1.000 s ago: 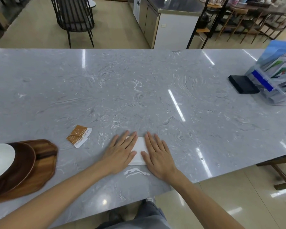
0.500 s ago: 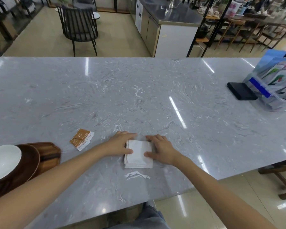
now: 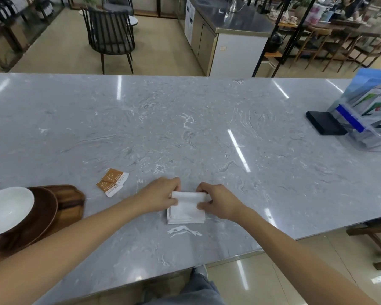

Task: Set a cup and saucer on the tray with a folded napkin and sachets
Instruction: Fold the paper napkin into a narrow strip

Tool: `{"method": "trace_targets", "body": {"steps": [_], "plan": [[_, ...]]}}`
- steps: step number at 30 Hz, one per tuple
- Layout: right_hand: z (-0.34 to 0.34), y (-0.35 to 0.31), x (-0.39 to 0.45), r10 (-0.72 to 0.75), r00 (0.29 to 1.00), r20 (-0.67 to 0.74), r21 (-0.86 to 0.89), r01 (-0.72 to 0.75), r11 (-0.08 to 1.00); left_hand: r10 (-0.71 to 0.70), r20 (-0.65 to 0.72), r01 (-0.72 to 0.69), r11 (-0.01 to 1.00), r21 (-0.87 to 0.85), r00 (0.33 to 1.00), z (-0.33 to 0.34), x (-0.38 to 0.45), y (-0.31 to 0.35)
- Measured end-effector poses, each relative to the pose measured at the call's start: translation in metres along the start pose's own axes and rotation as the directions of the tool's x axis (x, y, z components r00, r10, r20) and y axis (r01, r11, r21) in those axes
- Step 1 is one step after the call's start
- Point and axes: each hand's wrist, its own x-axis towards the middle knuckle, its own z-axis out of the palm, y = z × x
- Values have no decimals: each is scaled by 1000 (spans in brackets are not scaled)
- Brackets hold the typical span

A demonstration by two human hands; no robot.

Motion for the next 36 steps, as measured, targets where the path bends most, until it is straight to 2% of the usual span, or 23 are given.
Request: {"method": "trace_targets", "body": {"steps": [3,6,9,11,15,18,22,26,29,31,34,36], "plan": [[15,2,-17,-51,993,-108,-70,44,997,105,-163,-98,994,46,981,13,-20,1],[28,5,-30,-145,966,-214,-147,115,983,240,-239,-217,969,119,941,25,-36,-1],[40,7,-41,-225,953,-204,-209,182,961,394,-281,-346,915,206,875,39,-47,-7],[44,7,-46,-282,935,-216,-239,229,944,421,-311,-371,905,209,852,45,-51,-10],[49,11,-53,-393,890,-230,-282,326,902,406,-295,-360,912,198,865,47,-55,-10],[53,17,-54,-412,880,-238,-275,345,897,390,-262,-342,916,211,883,51,-64,-9],[63,19,-60,-427,874,-232,-243,373,895,312,-289,-278,948,153,905,63,-79,-5],[73,22,-74,-372,908,-192,-217,330,919,354,-321,-297,931,215,878,64,-78,-4],[74,17,-73,-309,927,-214,-168,277,946,369,-318,-304,923,235,874,56,-74,0],[71,11,-69,-283,927,-246,-102,266,959,306,-290,-262,948,180,907,52,-70,3],[64,7,-64,-208,931,-301,29,227,974,150,-174,-156,988,-22,973,45,-63,0],[57,6,-61,-143,955,-259,121,179,977,115,-66,-116,993,-9,991,35,-52,4]]}}
